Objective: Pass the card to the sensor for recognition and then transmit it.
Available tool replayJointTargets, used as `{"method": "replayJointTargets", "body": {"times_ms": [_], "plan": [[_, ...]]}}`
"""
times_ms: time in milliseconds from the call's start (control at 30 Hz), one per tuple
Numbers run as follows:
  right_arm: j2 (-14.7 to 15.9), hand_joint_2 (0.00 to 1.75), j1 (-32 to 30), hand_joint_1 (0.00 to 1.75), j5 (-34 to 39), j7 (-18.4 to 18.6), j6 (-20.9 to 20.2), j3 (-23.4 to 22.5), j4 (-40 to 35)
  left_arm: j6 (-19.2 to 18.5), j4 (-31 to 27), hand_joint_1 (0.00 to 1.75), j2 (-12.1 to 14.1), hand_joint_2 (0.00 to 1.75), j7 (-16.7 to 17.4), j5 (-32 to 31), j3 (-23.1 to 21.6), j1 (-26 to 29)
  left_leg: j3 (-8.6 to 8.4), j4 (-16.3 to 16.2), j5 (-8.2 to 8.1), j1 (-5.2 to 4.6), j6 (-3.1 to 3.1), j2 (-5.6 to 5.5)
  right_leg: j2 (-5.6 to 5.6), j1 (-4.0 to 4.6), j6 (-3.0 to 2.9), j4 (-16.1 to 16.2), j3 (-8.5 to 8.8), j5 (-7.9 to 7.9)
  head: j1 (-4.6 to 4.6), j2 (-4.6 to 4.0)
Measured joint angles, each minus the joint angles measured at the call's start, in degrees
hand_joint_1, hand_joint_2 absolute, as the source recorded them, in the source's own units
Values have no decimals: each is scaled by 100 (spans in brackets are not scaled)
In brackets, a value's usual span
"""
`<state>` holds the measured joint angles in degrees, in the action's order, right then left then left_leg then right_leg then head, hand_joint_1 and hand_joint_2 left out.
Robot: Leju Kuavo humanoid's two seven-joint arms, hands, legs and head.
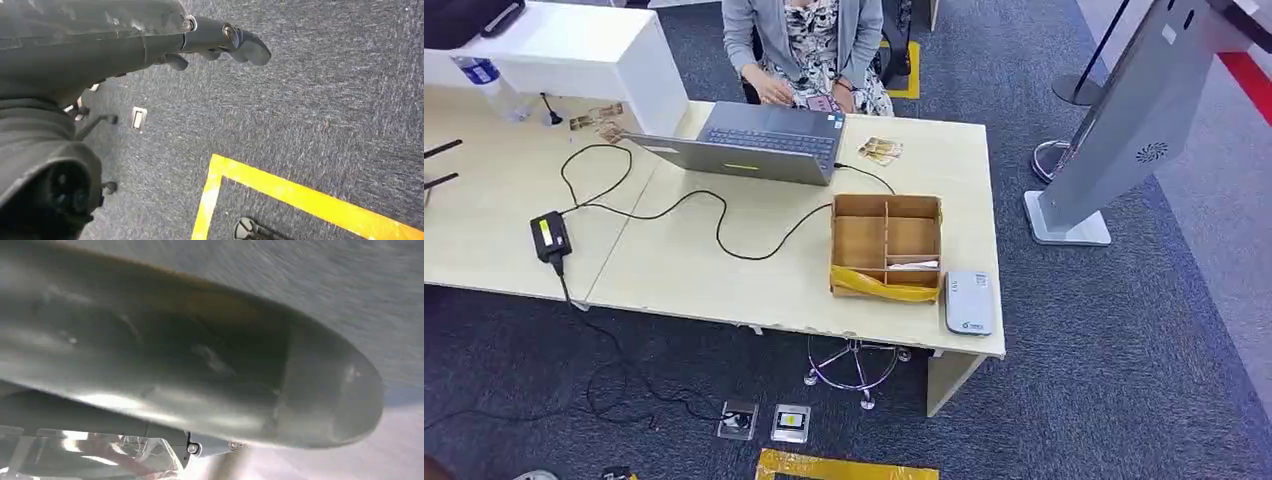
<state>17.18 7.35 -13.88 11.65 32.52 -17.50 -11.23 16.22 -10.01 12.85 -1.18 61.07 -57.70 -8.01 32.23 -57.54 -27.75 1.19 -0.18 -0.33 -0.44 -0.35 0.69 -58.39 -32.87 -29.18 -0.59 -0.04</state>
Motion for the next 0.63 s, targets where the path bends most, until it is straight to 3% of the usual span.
{"method": "replayJointTargets", "body": {"times_ms": [100,233,267,333,467,633], "plan": [[-364,0,-22,0,248,129,237,-311,28,13,-2,0,-7,0,2,-54,-2,-8,-4,1,0,1,-1,12,14,1,-1,-3,0,0,0,0],[-720,0,-34,0,333,-315,212,-630,55,75,-2,0,70,0,-422,-62,-2,-19,-6,1,-1,-1,-2,16,16,-2,-1,-5,-1,0,-2,0],[-704,0,-36,0,304,-720,-38,-702,63,116,0,0,92,0,-507,-22,-2,-21,-6,1,-1,-8,-2,16,16,-7,-1,-6,-2,0,4,0],[-595,0,-30,0,221,-1003,-473,-781,63,101,0,0,112,0,-585,13,-2,-24,-7,1,-1,-8,-2,16,17,-8,0,-5,1,1,9,0],[-470,0,-35,0,234,-913,-1523,-844,63,46,0,0,142,0,-365,15,-2,-23,-7,0,-2,-12,-1,16,17,-12,0,-4,2,1,4,0],[-503,0,-36,0,357,-723,-1928,-980,70,13,0,0,188,0,-39,90,-2,-27,-8,0,-2,-13,-1,16,16,-14,0,-5,0,1,2,0]]}}
